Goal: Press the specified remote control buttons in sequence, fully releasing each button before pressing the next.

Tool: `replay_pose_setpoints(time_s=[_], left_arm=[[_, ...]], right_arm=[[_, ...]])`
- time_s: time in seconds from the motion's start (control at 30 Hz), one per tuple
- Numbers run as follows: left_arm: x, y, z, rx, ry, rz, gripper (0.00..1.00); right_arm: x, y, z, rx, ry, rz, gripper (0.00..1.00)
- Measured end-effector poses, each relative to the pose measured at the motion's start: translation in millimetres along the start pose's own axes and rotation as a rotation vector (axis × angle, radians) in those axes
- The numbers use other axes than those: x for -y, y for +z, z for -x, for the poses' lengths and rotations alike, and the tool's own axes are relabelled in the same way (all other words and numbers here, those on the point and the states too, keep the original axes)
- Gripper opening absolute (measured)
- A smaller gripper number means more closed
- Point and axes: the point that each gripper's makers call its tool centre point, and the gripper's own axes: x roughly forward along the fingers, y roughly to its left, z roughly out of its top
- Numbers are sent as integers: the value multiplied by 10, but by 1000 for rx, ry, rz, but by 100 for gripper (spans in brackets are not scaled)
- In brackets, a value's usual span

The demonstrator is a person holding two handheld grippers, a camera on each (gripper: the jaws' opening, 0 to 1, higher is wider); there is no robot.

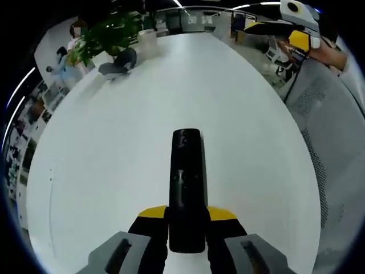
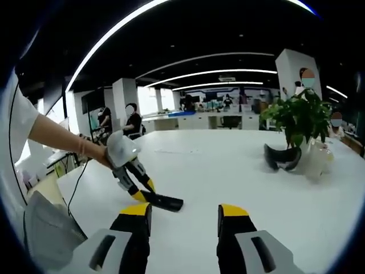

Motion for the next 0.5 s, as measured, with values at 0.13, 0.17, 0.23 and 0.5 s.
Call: replay_pose_setpoints(time_s=[0.13,0.17,0.23,0.5], left_arm=[[52,0,-1,0,1,-2,24],[57,-1,0,0,3,3,24],[85,-6,2,8,8,15,24],[213,-7,9,15,3,5,24]], right_arm=[[-7,8,8,3,2,1,44],[-10,11,10,4,3,1,44],[-19,15,16,3,6,2,45],[-52,-3,21,-5,25,15,44]])
